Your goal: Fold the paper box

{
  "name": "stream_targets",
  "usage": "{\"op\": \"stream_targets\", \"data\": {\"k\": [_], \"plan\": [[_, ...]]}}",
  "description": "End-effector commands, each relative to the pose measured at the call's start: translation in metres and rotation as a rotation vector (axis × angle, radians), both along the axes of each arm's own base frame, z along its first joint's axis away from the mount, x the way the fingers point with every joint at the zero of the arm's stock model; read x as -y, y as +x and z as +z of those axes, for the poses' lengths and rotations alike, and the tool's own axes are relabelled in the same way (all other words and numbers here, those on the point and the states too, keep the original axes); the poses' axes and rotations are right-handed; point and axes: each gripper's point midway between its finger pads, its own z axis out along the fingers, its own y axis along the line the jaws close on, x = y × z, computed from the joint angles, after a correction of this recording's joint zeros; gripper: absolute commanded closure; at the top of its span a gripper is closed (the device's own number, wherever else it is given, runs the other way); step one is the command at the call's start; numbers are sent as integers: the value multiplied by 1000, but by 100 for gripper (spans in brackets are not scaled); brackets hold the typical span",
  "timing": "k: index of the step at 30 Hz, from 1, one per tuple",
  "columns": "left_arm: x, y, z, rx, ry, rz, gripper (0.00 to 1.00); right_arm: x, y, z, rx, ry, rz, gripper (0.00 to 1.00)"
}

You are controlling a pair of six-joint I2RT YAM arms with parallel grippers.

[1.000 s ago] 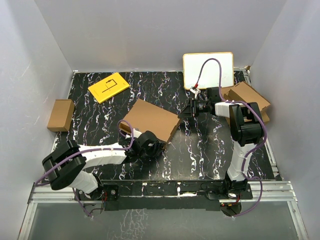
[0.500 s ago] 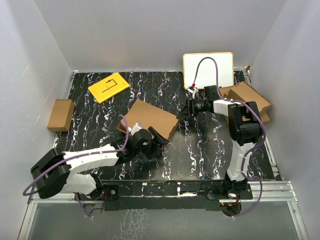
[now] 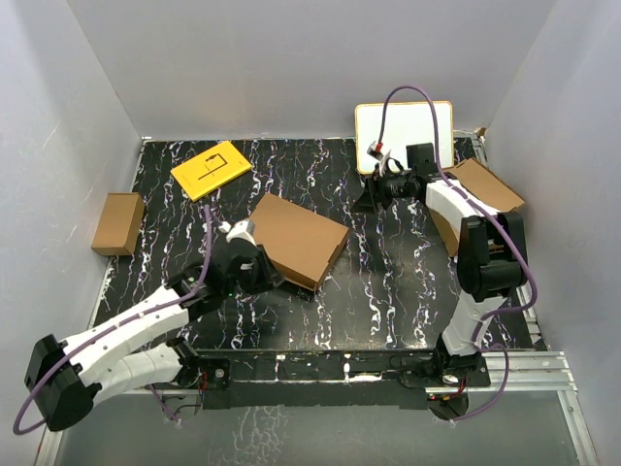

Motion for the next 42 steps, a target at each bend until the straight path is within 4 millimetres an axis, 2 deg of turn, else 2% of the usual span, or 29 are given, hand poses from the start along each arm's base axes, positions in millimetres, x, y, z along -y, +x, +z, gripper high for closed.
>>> {"op": "stream_targets", "data": {"k": [1, 3, 5, 6, 11, 13, 15, 18, 20, 23, 27, 30, 32, 34, 38, 42], "plan": [[-57, -15, -35, -82, 152, 34, 84, -13, 29, 45, 397, -72, 119, 46], [-71, -21, -51, -111, 169, 70, 85, -24, 38, 34, 414, -108, 140, 56], [-84, -22, -64, -129, 194, 114, 86, -35, 52, 19, 390, -173, 137, 73], [-88, -20, -69, -132, 201, 127, 87, -40, 62, 16, 385, -208, 129, 76], [-105, 7, -82, -142, 218, 186, 87, -58, 84, -20, 340, -336, 116, 76], [-106, 20, -88, -145, 204, 195, 87, -68, 81, -31, 328, -357, 141, 75], [-101, 37, -91, -131, 177, 190, 87, -76, 73, -40, 310, -368, 171, 75], [-94, 60, -95, -141, 183, 173, 88, -88, 49, -45, 297, -365, 230, 75], [-87, 78, -91, -122, 177, 161, 88, -95, 24, -52, 285, -360, 281, 76], [-74, 102, -80, -81, 163, 130, 88, -103, -11, -42, 292, -336, 329, 76], [-55, 123, -76, -69, 143, 56, 88, -100, -63, -47, 227, -304, 366, 76], [-43, 125, -78, -75, 114, -7, 87, -91, -78, -53, 204, -314, 339, 75], [-42, 118, -82, -95, 115, -31, 87, -79, -73, -54, 193, -335, 291, 74], [-51, 110, -86, -112, 148, -18, 85, -67, -65, -51, 186, -340, 242, 72], [-84, 92, -88, -128, 243, 59, 72, -41, -39, -46, 216, -381, 141, 68], [-118, 89, -83, -114, 283, 163, 62, -29, -11, -45, 245, -412, 75, 65]]}}
